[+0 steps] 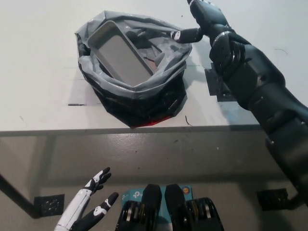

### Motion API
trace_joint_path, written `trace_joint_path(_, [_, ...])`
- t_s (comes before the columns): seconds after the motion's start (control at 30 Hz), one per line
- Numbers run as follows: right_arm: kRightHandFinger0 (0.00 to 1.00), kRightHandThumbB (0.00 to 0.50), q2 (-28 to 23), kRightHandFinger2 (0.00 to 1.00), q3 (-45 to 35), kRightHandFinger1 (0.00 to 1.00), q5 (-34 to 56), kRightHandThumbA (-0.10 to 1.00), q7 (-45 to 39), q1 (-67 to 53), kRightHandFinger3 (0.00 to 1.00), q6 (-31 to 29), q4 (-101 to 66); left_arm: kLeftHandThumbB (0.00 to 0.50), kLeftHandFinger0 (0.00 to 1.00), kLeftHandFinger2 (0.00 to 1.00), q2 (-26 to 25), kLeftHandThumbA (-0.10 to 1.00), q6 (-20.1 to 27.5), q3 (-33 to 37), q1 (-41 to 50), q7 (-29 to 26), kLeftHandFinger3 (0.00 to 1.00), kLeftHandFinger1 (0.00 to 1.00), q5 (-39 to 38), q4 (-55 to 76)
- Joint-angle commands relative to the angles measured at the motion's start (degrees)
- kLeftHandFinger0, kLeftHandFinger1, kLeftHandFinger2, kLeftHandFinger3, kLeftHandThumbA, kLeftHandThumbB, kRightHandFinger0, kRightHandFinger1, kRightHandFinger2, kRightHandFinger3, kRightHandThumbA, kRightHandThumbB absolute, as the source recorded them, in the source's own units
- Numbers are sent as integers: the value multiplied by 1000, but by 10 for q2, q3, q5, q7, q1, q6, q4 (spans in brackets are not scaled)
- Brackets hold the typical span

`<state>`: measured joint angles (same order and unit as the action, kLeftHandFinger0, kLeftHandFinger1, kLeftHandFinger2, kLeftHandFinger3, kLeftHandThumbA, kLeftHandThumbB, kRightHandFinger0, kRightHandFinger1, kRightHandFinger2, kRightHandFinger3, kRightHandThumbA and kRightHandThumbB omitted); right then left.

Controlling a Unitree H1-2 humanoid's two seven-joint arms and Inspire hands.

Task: Use the right hand to pick up a small rectangular container and put it into a plastic bag and lift the bag

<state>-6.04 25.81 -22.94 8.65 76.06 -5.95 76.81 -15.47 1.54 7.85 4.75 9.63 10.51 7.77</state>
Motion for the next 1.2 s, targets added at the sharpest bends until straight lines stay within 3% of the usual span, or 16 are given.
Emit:
trace_joint_path(0.0, [1000,448,4,1000,-20,1000,12,834,-22,23,1000,23,9,151,1000,1000,-14,833,17,-1,-7,7,1000,1000,7,14])
trace_joint_path(0.23, [1000,490,12,1000,-35,1000,16,872,-56,16,1000,58,18,147,1000,1000,-14,833,12,-2,-8,10,1000,1000,5,16])
trace_joint_path(0.53, [1000,480,12,1000,-51,1000,21,820,-85,10,1000,95,25,151,1000,1000,-14,839,6,-4,-12,13,1000,1000,6,16])
trace_joint_path(0.73, [1000,464,14,1000,-79,1000,39,872,-109,6,1000,116,31,150,1000,1000,-14,841,7,-3,-11,15,1000,1000,7,17])
trace_joint_path(0.83, [1000,425,19,1000,-143,1000,98,826,-121,8,1000,136,32,151,1000,1000,-14,843,6,-3,-13,14,1000,1000,8,16])
trace_joint_path(0.87, [1000,397,21,1000,-204,1000,153,738,-130,12,1000,156,31,152,1000,1000,-13,844,2,-4,-14,15,1000,1000,8,18])
trace_joint_path(0.97, [989,414,23,1000,-270,1000,199,724,-134,16,1000,181,34,151,1000,1000,-13,843,-2,-4,-15,15,1000,1000,8,21])
trace_joint_path(1.03, [785,383,22,1000,-330,1000,245,821,-166,25,1000,226,43,151,1000,1000,-14,843,-6,-5,-15,16,1000,1000,8,23])
trace_joint_path(1.07, [693,361,21,1000,-362,1000,269,819,-182,27,1000,246,46,150,1000,1000,-15,843,-6,-5,-14,17,1000,1000,6,23])
trace_joint_path(1.17, [698,347,23,1000,-427,1000,314,747,-187,25,1000,268,47,149,1000,1000,-15,839,0,-6,-11,16,1000,1000,5,22])
